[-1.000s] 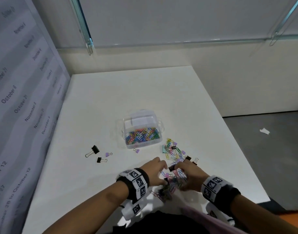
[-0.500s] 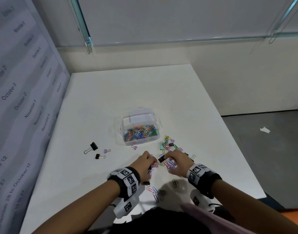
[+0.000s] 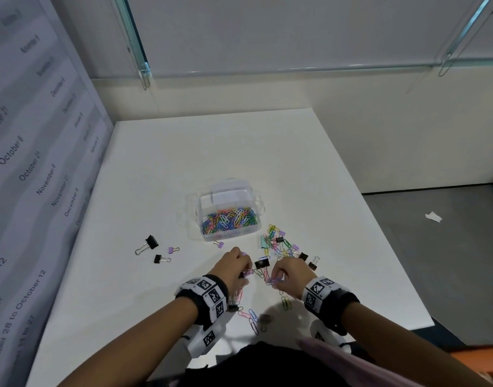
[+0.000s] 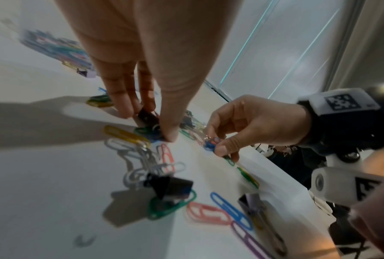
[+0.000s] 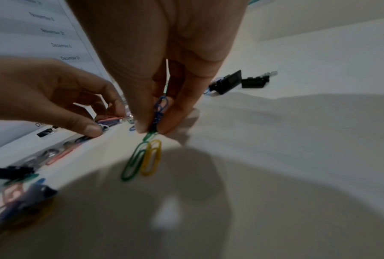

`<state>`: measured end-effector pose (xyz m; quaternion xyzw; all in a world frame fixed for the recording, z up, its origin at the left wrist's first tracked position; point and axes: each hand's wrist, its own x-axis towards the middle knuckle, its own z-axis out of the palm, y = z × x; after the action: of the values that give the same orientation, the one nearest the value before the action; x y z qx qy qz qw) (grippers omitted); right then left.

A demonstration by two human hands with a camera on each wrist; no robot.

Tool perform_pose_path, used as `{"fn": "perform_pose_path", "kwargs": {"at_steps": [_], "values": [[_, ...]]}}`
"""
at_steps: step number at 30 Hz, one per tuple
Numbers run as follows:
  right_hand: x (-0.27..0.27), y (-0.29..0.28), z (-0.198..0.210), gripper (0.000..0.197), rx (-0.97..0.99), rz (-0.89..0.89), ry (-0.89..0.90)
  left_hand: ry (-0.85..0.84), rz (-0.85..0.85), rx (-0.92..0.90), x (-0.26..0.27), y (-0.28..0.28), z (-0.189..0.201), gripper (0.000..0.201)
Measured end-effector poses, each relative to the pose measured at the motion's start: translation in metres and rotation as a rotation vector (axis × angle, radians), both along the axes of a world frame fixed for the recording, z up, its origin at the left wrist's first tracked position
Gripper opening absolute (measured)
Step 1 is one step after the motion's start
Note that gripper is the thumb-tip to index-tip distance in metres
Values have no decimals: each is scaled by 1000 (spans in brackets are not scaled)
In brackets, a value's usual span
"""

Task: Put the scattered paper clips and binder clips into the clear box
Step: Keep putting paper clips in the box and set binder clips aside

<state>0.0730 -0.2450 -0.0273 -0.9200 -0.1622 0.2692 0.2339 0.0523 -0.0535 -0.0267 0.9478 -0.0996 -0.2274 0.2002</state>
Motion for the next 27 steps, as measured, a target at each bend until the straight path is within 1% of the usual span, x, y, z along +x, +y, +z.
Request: {"fn": "perform_pose_path", "kwargs": {"at_steps": [2, 5, 8, 11, 15, 19, 22, 24, 25, 27], "values": [[1, -3, 1, 7, -15, -1, -6, 1, 19, -17, 2, 2, 1, 31], [4, -6, 7, 14, -38, -36, -6, -2, 75, -37, 4, 8, 5, 28], [12, -9, 17, 19, -58, -52, 3, -28, 152, -83, 6, 13, 9, 31], [25, -6, 29, 22, -75, -29, 16, -17, 258, -132, 6, 19, 13, 36], [48, 11, 47, 18, -45, -17, -28, 51, 354, -189, 5, 30, 12, 41], [71, 35, 64, 14, 14, 2, -116, 66, 365, -211, 5, 33, 14, 42], [84, 52, 72, 12, 109, -51, -183, 77, 388, -273, 5, 39, 14, 45], [88, 60, 72, 15, 168, -103, -200, 86, 423, -337, 6, 43, 13, 44], [87, 62, 71, 18, 170, -99, -201, 81, 446, -361, 6, 45, 14, 41], [81, 64, 64, 22, 137, -25, -205, 53, 477, -384, 6, 50, 15, 35]]}}
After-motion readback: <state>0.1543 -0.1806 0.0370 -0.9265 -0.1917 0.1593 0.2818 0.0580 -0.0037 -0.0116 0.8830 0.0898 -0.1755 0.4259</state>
